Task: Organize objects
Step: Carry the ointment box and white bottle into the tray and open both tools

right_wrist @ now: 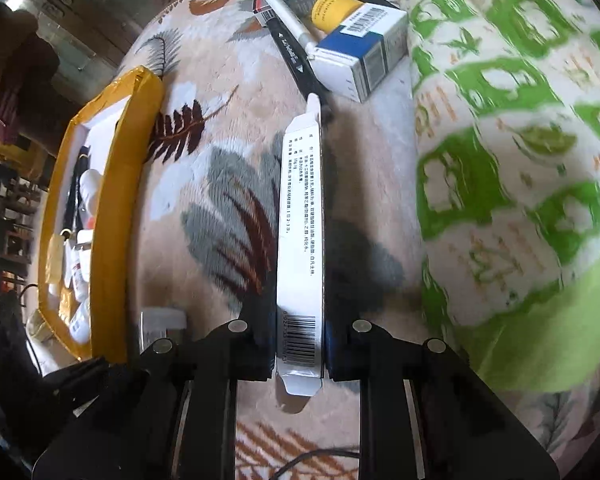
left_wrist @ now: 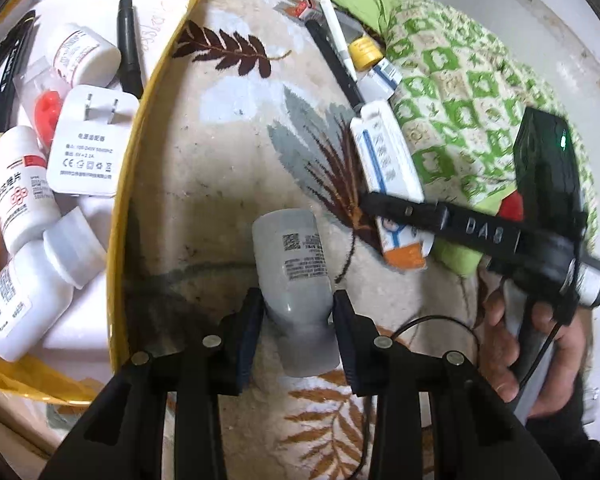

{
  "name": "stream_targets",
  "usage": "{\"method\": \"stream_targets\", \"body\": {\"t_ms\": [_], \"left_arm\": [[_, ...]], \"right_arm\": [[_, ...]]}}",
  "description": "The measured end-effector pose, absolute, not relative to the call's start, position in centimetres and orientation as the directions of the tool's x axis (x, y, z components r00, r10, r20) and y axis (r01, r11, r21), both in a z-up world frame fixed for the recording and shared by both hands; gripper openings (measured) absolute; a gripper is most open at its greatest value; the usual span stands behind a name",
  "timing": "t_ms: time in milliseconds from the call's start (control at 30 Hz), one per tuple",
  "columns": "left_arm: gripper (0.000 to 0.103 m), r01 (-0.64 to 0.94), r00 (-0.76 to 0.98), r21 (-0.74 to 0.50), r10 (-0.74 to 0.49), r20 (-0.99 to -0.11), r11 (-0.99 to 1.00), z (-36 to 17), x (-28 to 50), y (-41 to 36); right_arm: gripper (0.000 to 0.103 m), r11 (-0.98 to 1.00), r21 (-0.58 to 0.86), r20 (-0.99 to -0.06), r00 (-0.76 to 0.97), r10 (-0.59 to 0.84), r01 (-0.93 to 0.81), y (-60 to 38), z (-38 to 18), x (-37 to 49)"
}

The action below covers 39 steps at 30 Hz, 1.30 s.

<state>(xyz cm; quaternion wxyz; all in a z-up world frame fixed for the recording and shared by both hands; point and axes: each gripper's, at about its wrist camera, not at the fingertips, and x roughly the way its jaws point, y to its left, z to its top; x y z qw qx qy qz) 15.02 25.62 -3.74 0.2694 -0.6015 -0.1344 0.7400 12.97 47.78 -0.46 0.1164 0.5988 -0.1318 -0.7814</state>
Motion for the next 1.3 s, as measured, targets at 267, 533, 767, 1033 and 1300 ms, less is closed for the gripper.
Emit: {"method": "stream_targets", "body": {"t_ms": [267, 533, 767, 1033, 1300], "left_arm": [[0.035, -0.222, -0.177, -0.582, 0.619, -0.765, -0.783, -1.6, 14.9, 26.5], [0.035, -0.170, -0.271, -0.630, 0.651, -0.709, -0.758, 1.0, 14.2, 21.3], [0.035, -0.068, -0.309, -0.606, 0.594, -0.742, -0.792, 0.6, 12.6, 15.6], [0.035, -0.019, -0.272, -0.540, 0.524, -0.807, -0.842, 0.9, 8.7, 11.1], [0.035, -0.045, -0.125, -0.503, 0.504, -0.855, -0.863, -0.3, 3.7, 10.4]], "right_arm": [[0.017, -0.917, 0.389, -0.875, -0.277, -0.398, 0.089, 45.5, 1.3, 14.4], [0.017, -0.890, 0.414, -0.845, -0.284, -0.454, 0.191, 40.7, 4.0, 14.6], [0.017, -0.864, 0.439, -0.843, -0.219, -0.491, 0.244, 35.5, 3.6, 14.0], [0.017, -0.879, 0.390, -0.870, -0.203, -0.450, 0.274, 31.2, 3.8, 11.6], [0.017, -0.906, 0.334, -0.893, -0.222, -0.392, 0.260, 28.9, 4.7, 6.2]]}}
